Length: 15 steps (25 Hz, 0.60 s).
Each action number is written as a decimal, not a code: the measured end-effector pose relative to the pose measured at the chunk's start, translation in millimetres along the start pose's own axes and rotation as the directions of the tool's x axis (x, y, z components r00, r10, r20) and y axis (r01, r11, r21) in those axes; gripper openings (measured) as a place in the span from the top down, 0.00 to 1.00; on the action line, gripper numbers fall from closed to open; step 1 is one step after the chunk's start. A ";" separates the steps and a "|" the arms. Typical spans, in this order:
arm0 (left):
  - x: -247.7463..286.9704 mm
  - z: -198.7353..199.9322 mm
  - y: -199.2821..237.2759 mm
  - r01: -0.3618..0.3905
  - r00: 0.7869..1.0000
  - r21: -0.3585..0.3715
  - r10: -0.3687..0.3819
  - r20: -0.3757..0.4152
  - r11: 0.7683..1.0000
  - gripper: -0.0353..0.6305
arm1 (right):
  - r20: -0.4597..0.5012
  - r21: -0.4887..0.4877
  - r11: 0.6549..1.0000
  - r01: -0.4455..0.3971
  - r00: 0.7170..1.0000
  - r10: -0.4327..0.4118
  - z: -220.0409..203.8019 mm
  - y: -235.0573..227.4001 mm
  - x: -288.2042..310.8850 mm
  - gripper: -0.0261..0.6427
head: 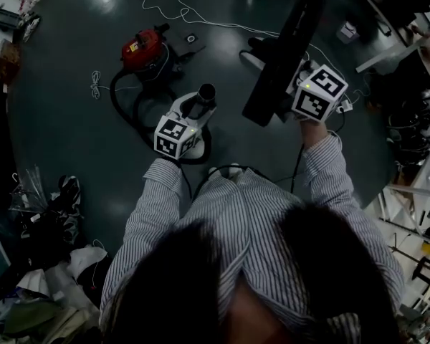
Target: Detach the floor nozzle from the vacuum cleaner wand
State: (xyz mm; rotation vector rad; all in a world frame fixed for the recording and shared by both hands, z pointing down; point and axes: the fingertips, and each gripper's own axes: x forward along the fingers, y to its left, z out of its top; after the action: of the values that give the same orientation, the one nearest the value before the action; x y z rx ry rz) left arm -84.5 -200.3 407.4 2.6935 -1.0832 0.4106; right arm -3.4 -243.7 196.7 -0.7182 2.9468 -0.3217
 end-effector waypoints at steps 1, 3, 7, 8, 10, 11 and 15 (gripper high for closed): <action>-0.1 1.4 0.5 -0.007 1.000 -0.004 0.007 0.000 1.000 0.64 | -0.014 0.007 1.000 0.007 1.000 -0.007 -8.6 0.2 -0.2 0.70; -1.0 2.3 1.7 -0.015 1.000 -0.008 0.015 -0.004 1.000 0.64 | -0.042 0.023 1.000 0.016 0.999 -0.015 -25.3 1.3 -1.6 0.70; -3.9 2.2 3.9 -0.024 1.000 -0.021 0.024 -0.003 0.999 0.64 | -0.061 0.061 0.998 0.015 0.998 -0.011 -47.6 0.7 -5.4 0.70; -4.9 1.2 3.4 -0.027 1.000 -0.021 0.027 -0.006 0.999 0.64 | -0.065 0.065 0.998 0.014 0.998 -0.010 -52.0 0.7 -6.4 0.70; -6.4 -1.2 3.0 -0.035 0.999 -0.017 0.035 -0.013 0.999 0.64 | -0.074 0.065 0.998 0.016 0.997 -0.011 -58.9 1.3 -6.7 0.70; -6.6 -2.5 3.4 -0.039 0.999 -0.014 0.039 -0.018 0.999 0.64 | -0.079 0.063 0.998 0.017 0.997 -0.012 -62.1 1.4 -6.0 0.70; -6.2 -11.6 2.4 -0.049 0.998 -0.008 0.049 -0.044 0.999 0.64 | -0.073 0.060 0.997 0.042 0.997 -0.038 -72.4 1.3 -6.2 0.70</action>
State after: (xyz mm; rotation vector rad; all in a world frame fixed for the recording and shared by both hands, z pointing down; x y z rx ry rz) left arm -92.5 -194.6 416.4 2.6421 -1.1379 0.4690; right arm -8.4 -226.6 267.1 -0.7747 2.9776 -0.4481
